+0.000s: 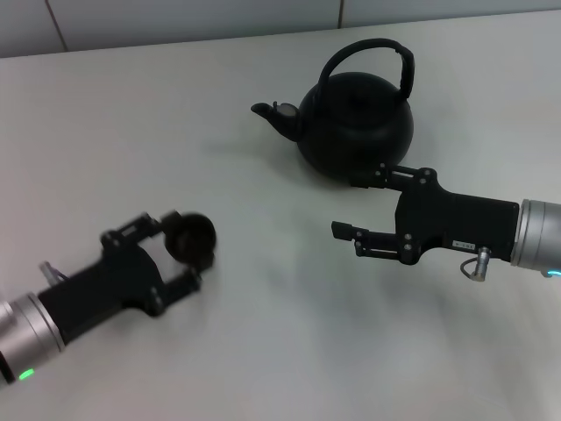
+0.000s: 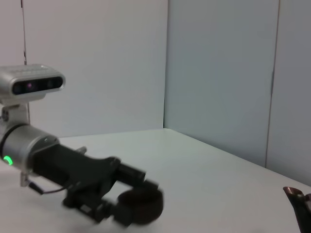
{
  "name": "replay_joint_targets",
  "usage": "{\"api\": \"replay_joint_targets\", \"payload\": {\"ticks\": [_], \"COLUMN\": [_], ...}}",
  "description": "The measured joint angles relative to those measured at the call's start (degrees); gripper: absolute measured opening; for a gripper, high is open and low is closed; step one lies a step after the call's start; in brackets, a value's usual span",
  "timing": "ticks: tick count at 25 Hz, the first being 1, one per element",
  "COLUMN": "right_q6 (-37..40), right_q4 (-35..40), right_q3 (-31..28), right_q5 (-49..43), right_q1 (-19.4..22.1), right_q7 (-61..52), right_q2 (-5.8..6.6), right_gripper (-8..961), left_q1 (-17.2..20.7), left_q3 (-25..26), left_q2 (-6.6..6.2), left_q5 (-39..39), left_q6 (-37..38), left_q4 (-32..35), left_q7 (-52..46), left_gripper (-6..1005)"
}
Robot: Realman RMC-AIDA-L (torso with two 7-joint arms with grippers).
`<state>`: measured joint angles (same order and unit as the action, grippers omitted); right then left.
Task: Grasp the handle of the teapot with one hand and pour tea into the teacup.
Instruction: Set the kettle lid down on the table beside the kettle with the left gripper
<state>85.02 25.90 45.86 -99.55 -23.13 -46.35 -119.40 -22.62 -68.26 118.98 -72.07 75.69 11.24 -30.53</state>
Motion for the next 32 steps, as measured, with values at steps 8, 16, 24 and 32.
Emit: {"api": "replay_joint_targets", "payload": {"ticks": [8, 16, 24, 32], "right_q6": [0.19, 0.41, 0.42, 0.40], "right_q4": [-0.14, -0.15, -0.15, -0.15], "right_q3": [0.05, 0.02, 0.02, -0.19], "right_q5": [0.00, 0.00, 0.00, 0.00], "right_q1": [0.01, 0.35, 0.37, 0.37], "right_q7": [0.21, 0.57, 0.57, 0.57], "right_q2": [0.04, 0.00, -0.04, -0.04], "right_gripper": [736, 737, 736, 736], "left_q1": [1.51, 1.88, 1.27, 1.18], "left_q3": [-9.05, -8.76, -8.94, -9.07], "left_q2": [0.10, 0.11, 0.14, 0.20], "left_q5": [-0.01, 0.29, 0.62, 0.63], "left_q6": [-0.19, -0.44, -3.81, -4.25], "left_q4": [2.90, 2.92, 3.10, 3.09], "left_q7": [-0.28, 0.06, -0.23, -0.23], "left_gripper": [683, 684, 683, 684]}}
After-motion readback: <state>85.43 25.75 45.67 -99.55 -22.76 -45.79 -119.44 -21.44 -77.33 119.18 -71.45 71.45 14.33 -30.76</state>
